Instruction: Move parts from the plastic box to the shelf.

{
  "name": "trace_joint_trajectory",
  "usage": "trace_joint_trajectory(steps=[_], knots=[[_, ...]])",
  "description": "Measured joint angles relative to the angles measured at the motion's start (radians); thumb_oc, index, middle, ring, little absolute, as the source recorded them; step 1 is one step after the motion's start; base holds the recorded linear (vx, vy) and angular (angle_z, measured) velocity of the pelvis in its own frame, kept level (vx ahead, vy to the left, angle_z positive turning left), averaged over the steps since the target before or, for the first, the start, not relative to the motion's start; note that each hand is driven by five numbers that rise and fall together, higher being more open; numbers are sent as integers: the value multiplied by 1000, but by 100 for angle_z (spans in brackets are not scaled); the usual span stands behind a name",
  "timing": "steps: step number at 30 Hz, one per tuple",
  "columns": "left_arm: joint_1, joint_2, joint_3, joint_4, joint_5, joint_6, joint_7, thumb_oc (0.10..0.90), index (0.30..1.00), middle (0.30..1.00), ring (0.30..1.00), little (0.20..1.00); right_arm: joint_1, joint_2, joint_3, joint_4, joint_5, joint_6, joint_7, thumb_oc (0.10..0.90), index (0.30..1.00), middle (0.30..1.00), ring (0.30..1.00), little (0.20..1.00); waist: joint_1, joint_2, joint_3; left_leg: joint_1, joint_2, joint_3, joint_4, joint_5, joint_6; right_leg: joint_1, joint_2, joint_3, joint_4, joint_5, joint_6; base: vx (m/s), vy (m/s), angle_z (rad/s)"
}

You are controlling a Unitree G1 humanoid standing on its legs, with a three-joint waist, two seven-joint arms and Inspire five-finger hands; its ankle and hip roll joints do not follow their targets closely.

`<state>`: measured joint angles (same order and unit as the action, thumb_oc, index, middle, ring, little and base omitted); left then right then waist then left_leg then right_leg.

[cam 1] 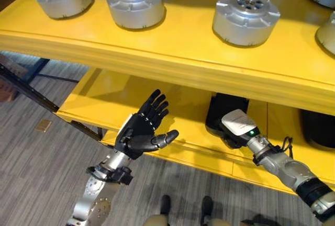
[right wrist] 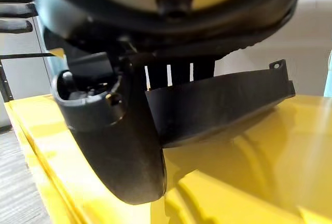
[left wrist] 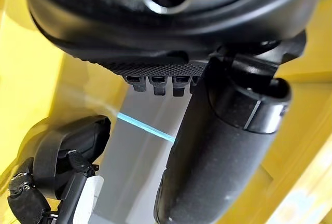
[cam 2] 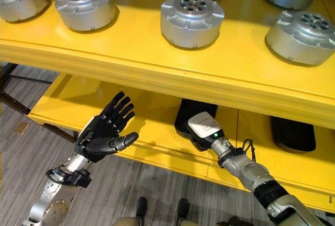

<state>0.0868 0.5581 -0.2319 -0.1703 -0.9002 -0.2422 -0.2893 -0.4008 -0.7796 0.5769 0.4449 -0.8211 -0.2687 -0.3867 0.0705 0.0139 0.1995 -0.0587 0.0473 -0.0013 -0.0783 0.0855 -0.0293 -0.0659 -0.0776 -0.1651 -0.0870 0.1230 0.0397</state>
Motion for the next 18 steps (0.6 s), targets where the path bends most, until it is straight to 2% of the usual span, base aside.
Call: trace_joint_trajectory(steps=[6,18], knots=[[11,-28,2,2,1,1,-4,900,1000,1000,1000,1000,15,19,-5,0,0,14,36,400,300,300,300,300,1,-2,3,40,0,1,-1,-9,-1,41,-1,0,0,-10,3,52,11,0],[17,-69,4,2,3,25,-34,900,1000,1000,1000,1000,84,68,-24,38,-2,82,28,400,300,300,300,300,-1,-4,2,93,0,20,-1,-23,4,86,-1,15,0,-17,4,36,-1,-4]])
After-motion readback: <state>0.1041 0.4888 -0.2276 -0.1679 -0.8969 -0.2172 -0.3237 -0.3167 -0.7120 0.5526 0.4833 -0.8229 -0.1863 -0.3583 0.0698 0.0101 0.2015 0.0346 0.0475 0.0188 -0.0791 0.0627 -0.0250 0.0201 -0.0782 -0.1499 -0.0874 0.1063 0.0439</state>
